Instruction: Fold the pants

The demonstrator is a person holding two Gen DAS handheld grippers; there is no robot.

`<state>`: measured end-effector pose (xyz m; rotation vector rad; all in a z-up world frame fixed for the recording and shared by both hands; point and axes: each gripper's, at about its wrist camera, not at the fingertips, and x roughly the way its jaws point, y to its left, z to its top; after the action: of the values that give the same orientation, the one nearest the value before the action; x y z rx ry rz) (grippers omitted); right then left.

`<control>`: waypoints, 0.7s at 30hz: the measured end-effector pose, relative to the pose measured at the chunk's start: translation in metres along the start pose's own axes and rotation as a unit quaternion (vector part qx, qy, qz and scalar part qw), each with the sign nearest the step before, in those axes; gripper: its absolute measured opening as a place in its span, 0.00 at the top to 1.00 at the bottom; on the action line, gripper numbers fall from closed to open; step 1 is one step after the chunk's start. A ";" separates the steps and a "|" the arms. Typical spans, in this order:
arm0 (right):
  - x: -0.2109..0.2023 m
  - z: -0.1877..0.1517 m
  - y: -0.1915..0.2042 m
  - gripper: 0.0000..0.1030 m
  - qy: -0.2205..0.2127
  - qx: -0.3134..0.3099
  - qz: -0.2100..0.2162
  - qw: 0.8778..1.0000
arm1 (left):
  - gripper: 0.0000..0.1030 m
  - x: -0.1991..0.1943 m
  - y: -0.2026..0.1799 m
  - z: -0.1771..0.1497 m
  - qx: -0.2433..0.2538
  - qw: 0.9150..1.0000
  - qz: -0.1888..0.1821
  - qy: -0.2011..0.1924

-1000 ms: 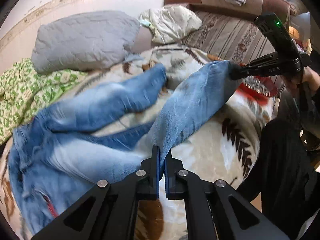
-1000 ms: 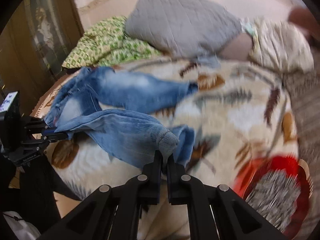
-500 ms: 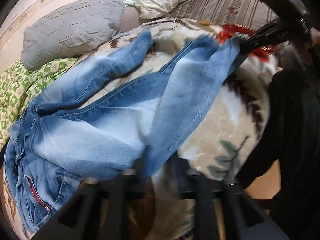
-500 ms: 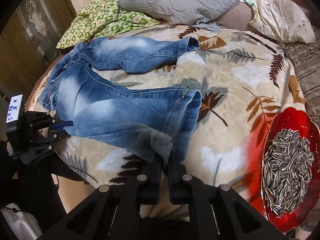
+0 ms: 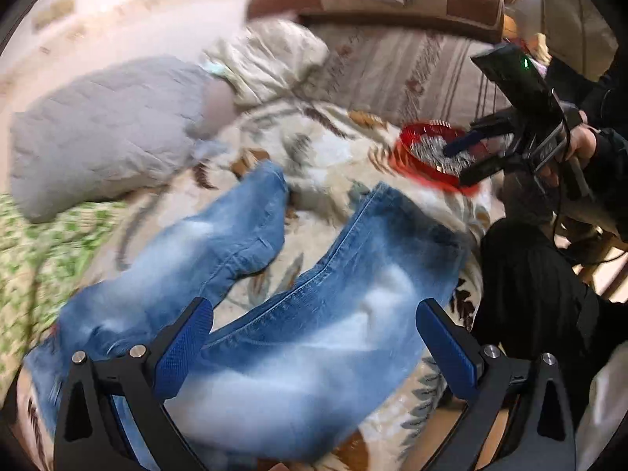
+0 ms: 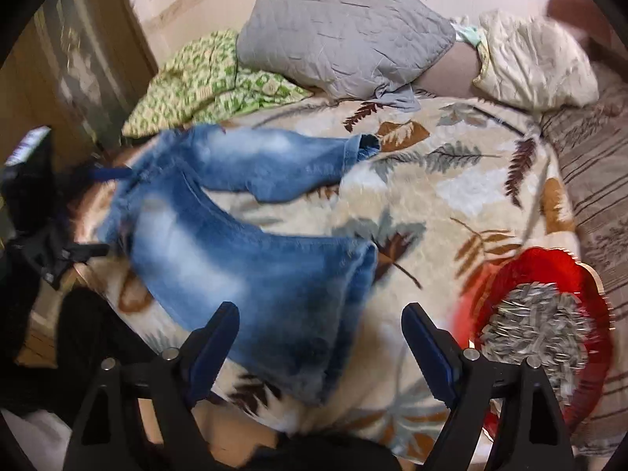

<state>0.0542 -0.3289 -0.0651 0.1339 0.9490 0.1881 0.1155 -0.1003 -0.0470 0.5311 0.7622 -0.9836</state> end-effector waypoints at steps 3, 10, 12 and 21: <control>0.026 0.015 -0.013 0.16 0.017 0.047 0.024 0.998 | 0.00 0.039 0.018 0.011 0.011 0.999 -0.007 0.050; 0.097 0.029 -0.034 0.37 0.067 0.107 0.031 0.991 | 0.08 0.113 0.040 0.013 0.024 0.989 -0.054 0.135; 0.110 0.027 -0.032 0.59 0.082 0.107 0.037 0.990 | 0.23 0.129 0.043 0.012 0.025 0.986 -0.062 0.154; 0.113 0.037 -0.016 0.97 0.064 0.040 0.009 0.997 | 0.95 0.130 0.025 0.016 0.058 0.982 -0.079 0.159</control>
<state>0.1501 -0.3207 -0.1364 0.2065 1.0834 0.1762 0.1866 -0.1693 -0.1362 0.7488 1.0485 -1.1086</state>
